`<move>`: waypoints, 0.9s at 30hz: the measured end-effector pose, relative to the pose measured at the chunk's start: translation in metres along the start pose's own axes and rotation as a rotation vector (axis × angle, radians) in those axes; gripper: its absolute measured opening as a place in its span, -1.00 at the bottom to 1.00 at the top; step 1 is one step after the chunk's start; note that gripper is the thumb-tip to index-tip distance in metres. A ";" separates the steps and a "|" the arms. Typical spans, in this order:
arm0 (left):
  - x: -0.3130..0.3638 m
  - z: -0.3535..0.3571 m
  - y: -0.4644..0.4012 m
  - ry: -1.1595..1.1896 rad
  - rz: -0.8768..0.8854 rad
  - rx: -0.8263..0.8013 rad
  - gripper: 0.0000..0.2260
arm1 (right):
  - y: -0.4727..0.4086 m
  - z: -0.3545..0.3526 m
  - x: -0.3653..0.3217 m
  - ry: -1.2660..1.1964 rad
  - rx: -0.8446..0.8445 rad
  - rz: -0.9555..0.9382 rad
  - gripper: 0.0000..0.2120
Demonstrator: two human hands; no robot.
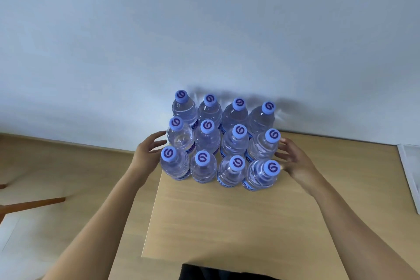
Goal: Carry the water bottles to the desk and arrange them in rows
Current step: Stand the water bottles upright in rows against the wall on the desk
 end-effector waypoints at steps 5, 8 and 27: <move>0.010 -0.001 -0.012 0.013 0.017 -0.213 -0.41 | -0.010 -0.002 -0.011 -0.024 -0.106 0.024 -0.32; 0.011 0.000 -0.014 0.020 0.020 -0.298 -0.41 | -0.013 -0.002 -0.013 -0.035 -0.121 0.028 -0.32; 0.010 -0.008 -0.026 0.092 -0.084 -0.280 -0.56 | -0.017 -0.005 -0.016 -0.048 -0.141 0.069 -0.46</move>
Point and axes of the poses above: each hand's wrist, its own y-axis away from the middle knuckle, its own z-axis out of the palm, x = y × z, the point moved 4 cm from there along -y, towards the middle knuckle, and after that the axes turned 14 degrees about -x, right-handed, at the moved point
